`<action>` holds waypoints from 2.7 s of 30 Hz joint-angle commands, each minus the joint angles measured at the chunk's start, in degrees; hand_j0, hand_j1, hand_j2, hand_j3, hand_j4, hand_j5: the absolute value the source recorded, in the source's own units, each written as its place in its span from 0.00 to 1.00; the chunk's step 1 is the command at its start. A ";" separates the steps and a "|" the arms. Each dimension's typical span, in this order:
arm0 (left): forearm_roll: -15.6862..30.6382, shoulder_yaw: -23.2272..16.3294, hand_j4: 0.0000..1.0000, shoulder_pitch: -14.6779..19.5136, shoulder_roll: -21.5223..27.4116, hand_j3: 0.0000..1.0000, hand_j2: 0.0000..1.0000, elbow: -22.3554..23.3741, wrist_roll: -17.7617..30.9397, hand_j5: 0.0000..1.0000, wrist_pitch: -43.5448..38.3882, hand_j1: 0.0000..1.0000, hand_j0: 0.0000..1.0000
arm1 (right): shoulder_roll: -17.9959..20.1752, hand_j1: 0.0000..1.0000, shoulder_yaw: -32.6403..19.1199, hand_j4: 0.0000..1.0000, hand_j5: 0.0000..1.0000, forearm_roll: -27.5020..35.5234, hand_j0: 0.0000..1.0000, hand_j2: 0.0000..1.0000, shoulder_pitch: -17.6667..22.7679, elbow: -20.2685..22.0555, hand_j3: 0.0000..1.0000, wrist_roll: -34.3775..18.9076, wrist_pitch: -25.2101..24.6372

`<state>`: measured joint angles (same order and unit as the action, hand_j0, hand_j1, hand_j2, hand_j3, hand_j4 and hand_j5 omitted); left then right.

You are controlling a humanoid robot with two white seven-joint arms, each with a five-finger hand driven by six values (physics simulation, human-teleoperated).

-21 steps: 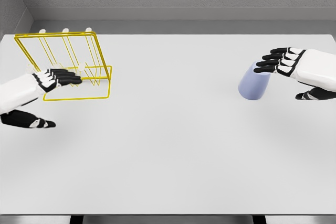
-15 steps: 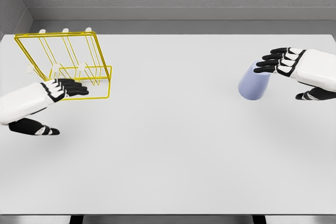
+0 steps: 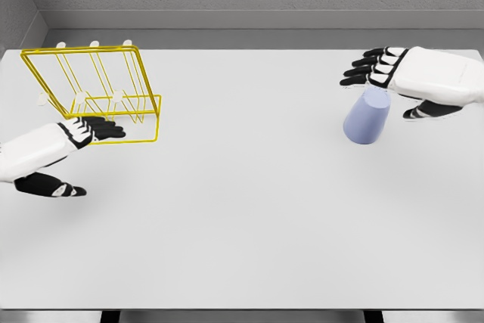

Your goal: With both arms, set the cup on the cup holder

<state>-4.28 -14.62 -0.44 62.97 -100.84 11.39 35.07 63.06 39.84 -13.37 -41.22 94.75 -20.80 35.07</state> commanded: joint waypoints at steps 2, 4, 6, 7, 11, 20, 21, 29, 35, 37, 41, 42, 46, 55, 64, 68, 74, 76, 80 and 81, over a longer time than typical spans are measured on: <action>0.68 -0.49 1.00 -0.09 -0.65 1.00 1.00 -0.50 -0.14 1.00 -0.07 1.00 1.00 | -4.43 1.00 0.50 1.00 1.00 -1.56 1.00 1.00 -1.67 -4.13 1.00 -5.21 -0.07; 0.68 -2.33 1.00 -0.09 -0.74 1.00 1.00 -2.08 -0.23 1.00 -0.07 1.00 1.00 | -4.52 1.00 0.59 1.00 1.00 -2.62 1.00 1.00 -2.99 -4.75 1.00 -5.30 -0.07; 1.38 -4.88 1.00 0.00 -1.44 1.00 1.00 -2.17 -0.32 1.00 -0.07 1.00 1.00 | -5.75 1.00 1.03 1.00 1.00 -4.20 1.00 1.00 -3.69 -6.42 1.00 -6.00 -0.07; 3.92 -6.73 1.00 0.00 -1.44 1.00 1.00 -2.17 -0.32 1.00 -0.07 1.00 1.00 | -7.42 1.00 1.82 1.00 1.00 -4.99 1.00 1.00 -4.66 -9.49 1.00 -6.18 -0.07; 11.66 -11.21 1.00 0.35 -1.53 1.00 1.00 -2.17 -0.41 1.00 -0.07 1.00 1.00 | -10.58 1.00 4.28 1.00 1.00 -7.28 1.00 1.00 -6.24 -15.91 1.00 -6.53 -0.07; 22.38 -15.96 1.00 2.55 -1.44 1.00 1.00 -2.26 -0.41 1.00 -0.07 1.00 1.00 | -14.72 1.00 4.37 1.00 1.00 -11.94 1.00 1.00 -6.24 -22.68 1.00 -6.44 -0.07; 23.53 -17.45 1.00 3.69 -1.62 1.00 1.00 -2.26 -0.41 1.00 -0.07 1.00 1.00 | -14.72 1.00 4.46 1.00 1.00 -11.94 1.00 1.00 -6.24 -22.77 1.00 -6.44 -0.07; 32.41 -20.88 1.00 7.82 -4.87 1.00 1.00 -2.17 0.21 1.00 -0.07 1.00 1.00 | -15.77 1.00 4.81 1.00 1.00 -13.70 1.00 1.00 -6.06 -22.94 1.00 -6.44 -0.07; 36.27 -21.85 1.00 8.26 -5.75 1.00 1.00 -1.65 0.30 1.00 -2.01 1.00 1.00 | -15.86 1.00 6.13 1.00 1.00 -13.79 1.00 1.00 -5.89 -22.94 1.00 -6.36 -0.07; 37.67 -23.69 1.00 8.79 -5.75 1.00 1.00 -1.73 0.30 1.00 -3.07 1.00 1.00 | -16.74 0.99 6.65 0.99 0.99 -13.87 0.99 0.99 -5.89 -23.03 0.99 -6.36 -0.07; 41.72 -25.72 1.00 8.96 -6.54 1.00 1.00 -2.08 0.38 1.00 -9.13 1.00 1.00 | -16.92 0.93 6.65 0.93 0.93 -15.46 0.93 0.93 -5.89 -23.91 0.93 -6.36 -0.07; 41.72 -26.16 1.00 9.05 -6.98 1.00 1.00 -2.08 0.38 1.00 -10.80 1.00 1.00 | -16.92 0.91 6.65 0.91 0.91 -15.54 0.91 0.91 -5.80 -23.91 0.91 -6.36 -0.07; 41.99 -26.24 1.00 9.58 -7.86 1.00 1.00 -1.29 0.38 1.00 -12.92 1.00 1.00 | -16.92 0.86 6.65 0.86 0.86 -15.98 0.86 0.86 -5.80 -24.00 0.86 -6.36 -0.07; 44.62 -25.98 1.00 9.76 -8.48 1.00 1.00 1.43 0.38 1.00 -16.34 1.00 1.00 | -16.83 0.71 6.65 0.71 0.71 -16.33 0.71 0.71 -5.80 -23.91 0.71 -6.36 -0.07; 49.63 -25.98 1.00 9.58 -7.95 1.00 1.00 3.10 0.38 1.00 -16.34 1.00 1.00 | -16.83 0.67 6.13 0.67 0.67 -16.16 0.67 0.67 -6.06 -23.56 0.67 -6.44 -0.07; 52.44 -26.07 1.00 9.58 -8.04 1.00 1.00 3.10 0.38 1.00 -16.52 1.00 1.00 | -16.74 0.62 5.95 0.62 0.62 -15.89 0.62 0.62 -6.24 -23.47 0.62 -6.44 -0.07; 52.71 -26.07 1.00 9.58 -8.74 1.00 1.00 3.54 0.38 1.00 -18.63 1.00 1.00 | -16.48 0.56 5.86 0.56 0.56 -15.63 0.56 0.56 -7.03 -21.71 0.56 -6.53 -0.07; 52.71 -26.07 1.00 9.58 -8.74 1.00 1.00 3.89 0.38 1.00 -18.63 1.00 1.00 | -16.39 0.56 5.86 0.56 0.56 -15.54 0.56 0.56 -7.03 -21.63 0.56 -6.53 -0.07; 52.71 -26.07 1.00 9.58 -8.74 1.00 1.00 3.89 0.38 1.00 -18.63 1.00 1.00 | -16.04 0.55 5.25 0.55 0.55 -15.63 0.55 0.55 -7.03 -18.90 0.55 -6.62 -0.07; 52.71 -26.07 1.00 9.58 -8.74 1.00 1.00 3.89 0.38 1.00 -18.63 1.00 1.00 | -15.51 0.54 5.25 0.54 0.54 -15.72 0.54 0.54 -6.94 -17.32 0.54 -6.53 -0.07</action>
<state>48.23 -40.72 9.14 54.18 -96.97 11.77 16.48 47.10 45.34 -29.36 -48.16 75.70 -27.39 35.15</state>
